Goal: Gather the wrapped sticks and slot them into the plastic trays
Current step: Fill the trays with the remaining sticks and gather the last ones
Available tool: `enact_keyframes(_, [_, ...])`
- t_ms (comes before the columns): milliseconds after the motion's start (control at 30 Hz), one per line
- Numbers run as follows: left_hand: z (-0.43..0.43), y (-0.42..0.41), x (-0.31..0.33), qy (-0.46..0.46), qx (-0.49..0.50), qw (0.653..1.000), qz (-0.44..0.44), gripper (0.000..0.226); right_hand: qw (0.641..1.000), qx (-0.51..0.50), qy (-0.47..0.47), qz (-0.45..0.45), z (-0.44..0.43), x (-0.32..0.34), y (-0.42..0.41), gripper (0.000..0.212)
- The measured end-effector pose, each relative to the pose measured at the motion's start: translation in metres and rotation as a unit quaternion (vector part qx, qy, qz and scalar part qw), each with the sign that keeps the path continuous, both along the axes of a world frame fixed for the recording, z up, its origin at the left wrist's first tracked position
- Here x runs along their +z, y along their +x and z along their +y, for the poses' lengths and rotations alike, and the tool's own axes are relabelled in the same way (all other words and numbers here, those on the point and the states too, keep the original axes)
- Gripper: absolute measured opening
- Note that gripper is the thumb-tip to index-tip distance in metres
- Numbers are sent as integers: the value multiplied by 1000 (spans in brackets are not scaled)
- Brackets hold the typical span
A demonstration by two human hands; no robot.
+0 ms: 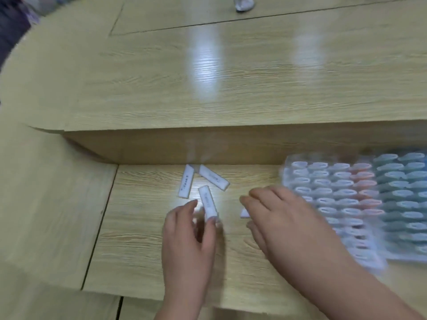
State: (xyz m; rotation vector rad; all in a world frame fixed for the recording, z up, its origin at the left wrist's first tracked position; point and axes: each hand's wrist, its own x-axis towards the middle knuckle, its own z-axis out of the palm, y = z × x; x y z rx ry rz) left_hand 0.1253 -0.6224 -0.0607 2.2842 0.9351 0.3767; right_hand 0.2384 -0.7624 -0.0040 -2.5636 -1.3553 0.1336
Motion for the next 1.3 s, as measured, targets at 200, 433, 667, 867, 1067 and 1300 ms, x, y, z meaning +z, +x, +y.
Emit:
enact_keyframes(200, [14,28,-2,89,-24,989,119,38,974,-45,-215,-52,54,-16,17,19])
enact_keyframes(433, [31,23,9,-70,36,997,26,20,994,-85,-22,71,49,-14,26,14])
enact_keyframes(667, [16,28,73,-128,-31,977,-166,14,899,-201,321,221,-38,42,44,10])
enact_keyframes(867, [-62,58,96,-125,-159,956,-213,23,885,-288,341,129,-149,49,50,26])
enact_keyframes(1067, [-129,73,80,-73,-262,935,-227,15,895,-301,318,88,-198,30,40,18])
enact_keyframes(1300, [-154,80,40,32,-262,942,-205,12,938,-201,276,68,-186,-11,41,11])
